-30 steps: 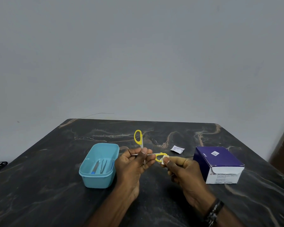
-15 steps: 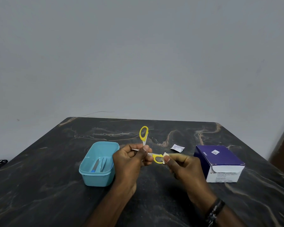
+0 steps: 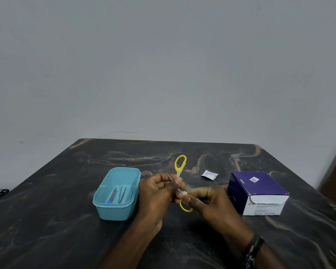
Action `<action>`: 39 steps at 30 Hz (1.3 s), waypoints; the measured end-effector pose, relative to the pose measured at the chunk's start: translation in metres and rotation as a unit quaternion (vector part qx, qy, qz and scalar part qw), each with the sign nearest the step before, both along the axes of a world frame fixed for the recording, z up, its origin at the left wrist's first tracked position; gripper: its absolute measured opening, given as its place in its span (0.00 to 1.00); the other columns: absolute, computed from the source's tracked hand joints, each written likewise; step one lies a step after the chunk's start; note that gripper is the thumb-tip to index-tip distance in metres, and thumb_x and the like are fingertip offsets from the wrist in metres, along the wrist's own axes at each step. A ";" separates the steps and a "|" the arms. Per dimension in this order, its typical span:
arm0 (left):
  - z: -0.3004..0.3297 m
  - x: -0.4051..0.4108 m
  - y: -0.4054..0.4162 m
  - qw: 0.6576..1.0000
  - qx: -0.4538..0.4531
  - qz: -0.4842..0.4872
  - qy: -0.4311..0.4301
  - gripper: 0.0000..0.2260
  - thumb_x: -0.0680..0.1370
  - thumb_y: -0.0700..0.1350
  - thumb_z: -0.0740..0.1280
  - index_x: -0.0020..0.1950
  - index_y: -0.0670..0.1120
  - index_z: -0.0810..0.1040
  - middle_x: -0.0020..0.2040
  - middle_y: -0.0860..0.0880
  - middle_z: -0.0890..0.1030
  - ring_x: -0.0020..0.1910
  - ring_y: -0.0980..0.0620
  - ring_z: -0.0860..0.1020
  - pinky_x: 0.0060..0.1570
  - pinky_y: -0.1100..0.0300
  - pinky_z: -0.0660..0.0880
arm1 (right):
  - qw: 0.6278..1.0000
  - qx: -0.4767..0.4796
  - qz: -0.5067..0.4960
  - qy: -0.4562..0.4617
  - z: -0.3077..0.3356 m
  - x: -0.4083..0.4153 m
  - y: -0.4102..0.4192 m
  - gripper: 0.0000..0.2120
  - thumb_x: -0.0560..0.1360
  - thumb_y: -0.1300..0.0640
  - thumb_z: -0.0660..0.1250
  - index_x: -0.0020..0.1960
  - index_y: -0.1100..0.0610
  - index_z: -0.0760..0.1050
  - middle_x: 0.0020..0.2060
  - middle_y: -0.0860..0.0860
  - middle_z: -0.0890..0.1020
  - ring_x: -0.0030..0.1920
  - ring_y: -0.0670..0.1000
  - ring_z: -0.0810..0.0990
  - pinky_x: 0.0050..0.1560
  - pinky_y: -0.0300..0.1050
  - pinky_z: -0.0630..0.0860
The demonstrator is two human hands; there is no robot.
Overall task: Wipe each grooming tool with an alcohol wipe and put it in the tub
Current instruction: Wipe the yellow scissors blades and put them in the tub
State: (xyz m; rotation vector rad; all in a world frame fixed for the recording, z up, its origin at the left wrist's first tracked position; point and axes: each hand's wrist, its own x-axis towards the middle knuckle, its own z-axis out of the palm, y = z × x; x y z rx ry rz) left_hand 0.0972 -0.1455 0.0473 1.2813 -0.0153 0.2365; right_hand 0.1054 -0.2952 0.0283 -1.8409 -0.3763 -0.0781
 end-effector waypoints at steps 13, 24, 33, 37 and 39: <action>-0.001 -0.001 0.000 0.998 0.013 -0.055 0.032 0.08 0.75 0.38 0.70 0.47 0.33 0.78 0.40 0.39 0.85 0.25 0.53 0.76 0.22 0.63 0.69 | 0.999 0.040 0.021 0.011 0.004 -0.005 0.001 0.06 0.72 0.55 0.73 0.41 0.57 0.86 0.37 0.57 0.86 0.37 0.46 0.80 0.39 0.40 0.75; -0.008 -0.001 -0.004 0.991 0.009 -0.110 0.078 0.04 0.74 0.38 0.71 0.42 0.38 0.80 0.38 0.36 0.82 0.27 0.51 0.79 0.22 0.64 0.68 | 0.995 0.073 0.015 0.064 0.008 -0.008 0.003 0.12 0.75 0.62 0.69 0.34 0.57 0.82 0.28 0.49 0.82 0.28 0.41 0.76 0.30 0.32 0.70; -0.009 -0.001 -0.002 0.989 -0.013 -0.138 0.057 0.10 0.73 0.42 0.70 0.49 0.36 0.83 0.38 0.39 0.83 0.33 0.49 0.83 0.31 0.61 0.79 | 0.986 0.135 -0.014 0.095 0.014 -0.013 0.007 0.10 0.76 0.63 0.68 0.38 0.60 0.83 0.27 0.49 0.82 0.26 0.40 0.76 0.27 0.30 0.69; -0.008 0.000 -0.003 0.988 -0.033 -0.146 0.036 0.07 0.77 0.34 0.66 0.52 0.36 0.81 0.43 0.37 0.84 0.35 0.47 0.84 0.34 0.58 0.81 | 0.977 0.176 -0.022 0.121 0.018 -0.014 0.005 0.08 0.76 0.62 0.67 0.45 0.65 0.83 0.30 0.51 0.84 0.27 0.42 0.78 0.29 0.33 0.73; -0.008 0.000 -0.004 0.989 -0.034 -0.140 0.031 0.07 0.77 0.33 0.65 0.54 0.37 0.80 0.43 0.37 0.84 0.34 0.46 0.84 0.34 0.58 0.81 | 0.971 0.197 -0.019 0.136 0.019 -0.014 0.004 0.09 0.76 0.62 0.66 0.47 0.67 0.82 0.28 0.51 0.83 0.26 0.42 0.77 0.29 0.34 0.73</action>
